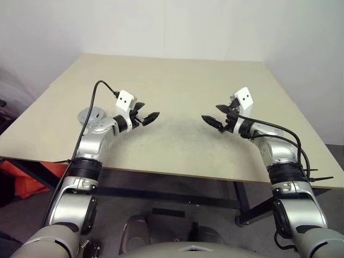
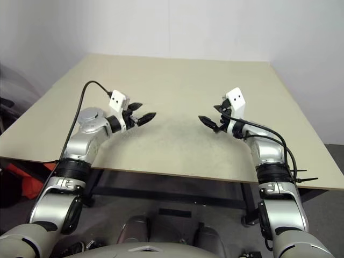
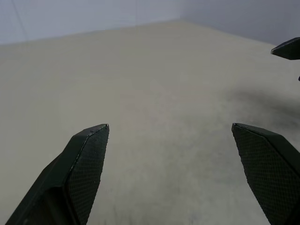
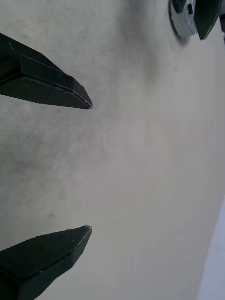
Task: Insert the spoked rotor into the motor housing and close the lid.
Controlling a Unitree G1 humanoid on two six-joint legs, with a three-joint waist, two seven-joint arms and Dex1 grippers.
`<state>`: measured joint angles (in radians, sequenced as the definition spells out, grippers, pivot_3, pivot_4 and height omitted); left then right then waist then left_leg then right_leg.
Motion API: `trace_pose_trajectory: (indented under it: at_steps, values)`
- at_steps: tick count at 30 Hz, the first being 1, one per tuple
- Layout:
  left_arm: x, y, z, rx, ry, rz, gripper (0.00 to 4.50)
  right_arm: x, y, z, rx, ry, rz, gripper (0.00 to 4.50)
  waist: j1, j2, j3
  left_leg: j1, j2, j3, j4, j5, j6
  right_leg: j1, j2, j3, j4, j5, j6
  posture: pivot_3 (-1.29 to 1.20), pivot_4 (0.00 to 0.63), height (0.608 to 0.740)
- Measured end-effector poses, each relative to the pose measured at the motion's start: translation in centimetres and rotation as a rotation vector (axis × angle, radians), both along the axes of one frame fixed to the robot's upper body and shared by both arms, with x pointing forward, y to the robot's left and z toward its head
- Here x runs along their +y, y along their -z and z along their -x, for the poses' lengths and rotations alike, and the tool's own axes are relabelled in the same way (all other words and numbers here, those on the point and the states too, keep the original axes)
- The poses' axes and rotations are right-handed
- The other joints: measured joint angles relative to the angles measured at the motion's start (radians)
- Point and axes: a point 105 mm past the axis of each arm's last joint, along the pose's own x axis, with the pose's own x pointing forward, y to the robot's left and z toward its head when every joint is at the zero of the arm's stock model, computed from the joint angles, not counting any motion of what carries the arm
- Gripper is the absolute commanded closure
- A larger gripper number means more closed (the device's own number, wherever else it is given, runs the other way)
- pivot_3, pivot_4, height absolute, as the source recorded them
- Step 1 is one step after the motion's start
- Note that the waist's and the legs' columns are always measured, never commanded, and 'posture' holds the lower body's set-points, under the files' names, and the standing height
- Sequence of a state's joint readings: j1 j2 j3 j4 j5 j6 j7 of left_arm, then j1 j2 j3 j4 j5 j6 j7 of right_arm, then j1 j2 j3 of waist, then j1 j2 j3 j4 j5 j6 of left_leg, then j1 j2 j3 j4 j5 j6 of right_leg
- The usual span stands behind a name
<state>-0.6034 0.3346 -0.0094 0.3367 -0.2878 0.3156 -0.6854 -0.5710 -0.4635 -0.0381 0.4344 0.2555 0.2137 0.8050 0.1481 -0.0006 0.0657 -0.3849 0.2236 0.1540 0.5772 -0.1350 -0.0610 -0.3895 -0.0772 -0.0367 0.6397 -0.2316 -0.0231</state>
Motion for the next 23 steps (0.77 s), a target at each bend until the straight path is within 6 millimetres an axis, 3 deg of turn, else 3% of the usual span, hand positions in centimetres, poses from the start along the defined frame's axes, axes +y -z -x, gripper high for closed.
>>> trace_pose_trajectory:
  at_steps: [13, 23]
  values:
    - [-0.8, 1.5, 0.7, 0.026, -0.032, 0.022, 0.04, -0.9, 0.4, -0.3, -0.020, 0.040, 0.026, 0.00, 0.000, 0.000, 0.000, 0.000, 0.000, 0.000, 0.000, 0.000, 0.000, 0.000, 0.000, 0.000, 0.000, 0.000, 0.000, 0.00, 0.000, 0.740]
    - [-1.1, -0.1, -0.6, -0.005, -0.027, 0.002, 0.04, -2.1, -0.7, -0.8, -0.044, 0.106, -0.022, 0.00, -0.001, 0.000, 0.000, 0.000, -0.001, 0.000, 0.000, 0.000, 0.000, 0.000, 0.000, 0.001, 0.000, 0.000, 0.000, 0.00, 0.000, 0.740]
